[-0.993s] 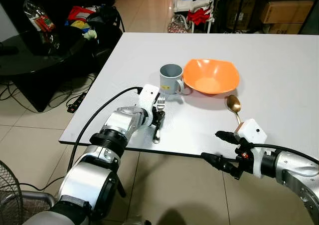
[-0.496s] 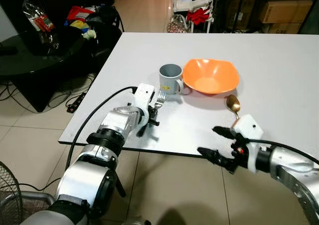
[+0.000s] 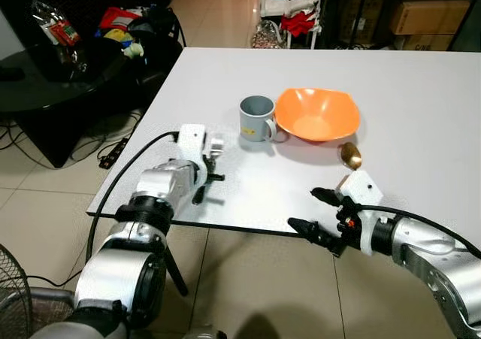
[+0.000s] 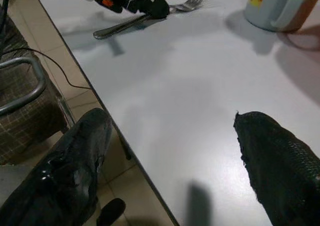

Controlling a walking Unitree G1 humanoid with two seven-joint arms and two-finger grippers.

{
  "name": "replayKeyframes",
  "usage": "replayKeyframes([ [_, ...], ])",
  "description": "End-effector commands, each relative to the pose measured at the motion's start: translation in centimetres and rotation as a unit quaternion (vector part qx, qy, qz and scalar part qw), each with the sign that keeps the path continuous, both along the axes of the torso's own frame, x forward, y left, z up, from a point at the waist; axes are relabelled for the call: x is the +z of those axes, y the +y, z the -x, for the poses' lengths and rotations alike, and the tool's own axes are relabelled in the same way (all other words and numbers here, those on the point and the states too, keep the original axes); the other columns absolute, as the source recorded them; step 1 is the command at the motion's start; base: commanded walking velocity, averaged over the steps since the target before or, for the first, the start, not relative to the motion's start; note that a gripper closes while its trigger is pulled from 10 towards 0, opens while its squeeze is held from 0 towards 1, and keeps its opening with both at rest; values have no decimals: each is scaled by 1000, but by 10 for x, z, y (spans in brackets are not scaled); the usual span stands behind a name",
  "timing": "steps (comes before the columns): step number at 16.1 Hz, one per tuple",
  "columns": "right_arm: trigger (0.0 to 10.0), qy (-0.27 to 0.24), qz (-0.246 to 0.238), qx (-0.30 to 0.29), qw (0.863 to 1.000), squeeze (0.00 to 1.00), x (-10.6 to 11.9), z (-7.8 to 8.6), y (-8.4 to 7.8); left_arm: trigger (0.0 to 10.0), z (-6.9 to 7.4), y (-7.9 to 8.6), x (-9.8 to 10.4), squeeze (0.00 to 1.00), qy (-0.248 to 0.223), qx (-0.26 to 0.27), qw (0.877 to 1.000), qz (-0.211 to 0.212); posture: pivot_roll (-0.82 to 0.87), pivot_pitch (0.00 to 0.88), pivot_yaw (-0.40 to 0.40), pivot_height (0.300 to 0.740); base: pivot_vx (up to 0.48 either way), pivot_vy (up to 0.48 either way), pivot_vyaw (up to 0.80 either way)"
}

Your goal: Setting the table

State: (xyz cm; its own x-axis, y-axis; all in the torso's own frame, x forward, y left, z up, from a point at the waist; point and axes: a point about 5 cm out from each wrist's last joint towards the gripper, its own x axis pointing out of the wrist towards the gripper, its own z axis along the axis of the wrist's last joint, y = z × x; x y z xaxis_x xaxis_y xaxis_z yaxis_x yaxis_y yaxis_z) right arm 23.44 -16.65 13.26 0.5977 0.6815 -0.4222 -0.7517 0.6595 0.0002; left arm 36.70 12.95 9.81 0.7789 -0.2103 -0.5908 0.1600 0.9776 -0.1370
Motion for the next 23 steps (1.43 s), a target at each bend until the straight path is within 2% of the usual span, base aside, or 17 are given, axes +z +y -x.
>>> replayKeyframes([
  [1, 10000, -4, 0, 11, 1000, 0, 1, -1, 4, 0, 11, 5, -20, 0, 46, 27, 999, 1, 78, 0, 72, 740, 0, 0, 0],
  [5, 10000, -1, 4, 29, 1000, 0, 1, -1, 5, 0, 15, -8, -24, 0, 53, 21, 998, -8, 80, 0, 65, 740, 0, 0, 0],
  [6, 10000, -1, 2, 32, 999, 0, 2, -1, 5, 1608, 15, -7, -24, 0, 55, 18, 998, -18, 79, 0, 67, 740, 0, 0, 0],
  [7, 10000, -3, 0, 32, 999, 0, 2, -1, 5, 10000, 16, -7, -25, 0, 58, 19, 998, -21, 79, 0, 68, 740, 0, 0, 0],
  [8, 10000, -7, -3, 32, 999, 0, 3, -1, 5, 10000, 15, -6, -24, 0, 57, 25, 998, -17, 79, 0, 70, 740, 0, 0, 0],
  [9, 10000, -8, -4, 32, 999, 0, 3, -1, 6, 10000, 15, -6, -23, 769, 56, 25, 998, -15, 79, 0, 71, 740, 0, 0, 0],
  [10, 10000, -9, -5, 32, 999, 0, 4, -1, 6, 10000, 14, -6, -21, 1000, 54, 26, 998, -13, 78, 0, 72, 740, 0, 0, 0],
  [14, 10000, -13, -5, 33, 999, 0, 7, 0, 4, 10000, 5, -3, -1, 1000, 14, 15, 999, -26, 73, 0, 78, 740, 0, 0, 0],
  [15, 10000, -17, -5, 31, 999, 0, 9, 1, 1, 10000, 2, 0, 9, 47, 2, 15, 1000, -18, 68, 0, 83, 740, 0, 0, 0],
  [16, 10000, -18, -5, 30, 999, 0, 10, 2, 0, 10000, 1, 3, 16, 0, -7, 20, 1000, -9, 69, 0, 82, 740, 0, 0, 0],
  [17, 10000, -21, -8, 28, 999, 0, 12, 3, -1, 10000, -1, 7, 31, 0, -30, 22, 999, -7, 68, 0, 81, 740, 0, 0, 0],
  [18, 10000, -26, -13, 23, 999, 0, 16, 5, -1, 10000, 1, 16, 53, 0, -97, -1, 995, -40, 71, 0, 79, 740, 0, 0, 0],
  [19, 10000, -30, -11, 18, 999, 0, 18, 6, 0, 10000, 3, 19, 64, 0, -138, -17, 989, -48, 80, 0, 70, 740, 0, 0, 0],
  [20, 10000, -38, -14, 2, 999, 0, 20, 6, 2, 10000, 11, 24, 80, 0, -201, -30, 978, -52, 85, 0, 67, 740, 0, 0, 0],
  [21, 10000, -52, -31, -28, 998, 0, 23, 5, 9, 10000, 24, 33, 92, 0, -253, -31, 966, -48, 92, 0, 64, 740, 0, 0, 0],
  [22, 10000, -59, -40, -43, 997, 0, 24, 4, 13, 10000, 31, 38, 97, 0, -274, -24, 960, -51, 94, 0, 64, 740, 0, 0, 0],
  [23, 10000, -73, -52, -79, 993, 0, 23, 0, 18, 10000, 44, 48, 102, 0, -307, -20, 949, -73, 100, 0, 63, 740, 0, 0, 0],
])
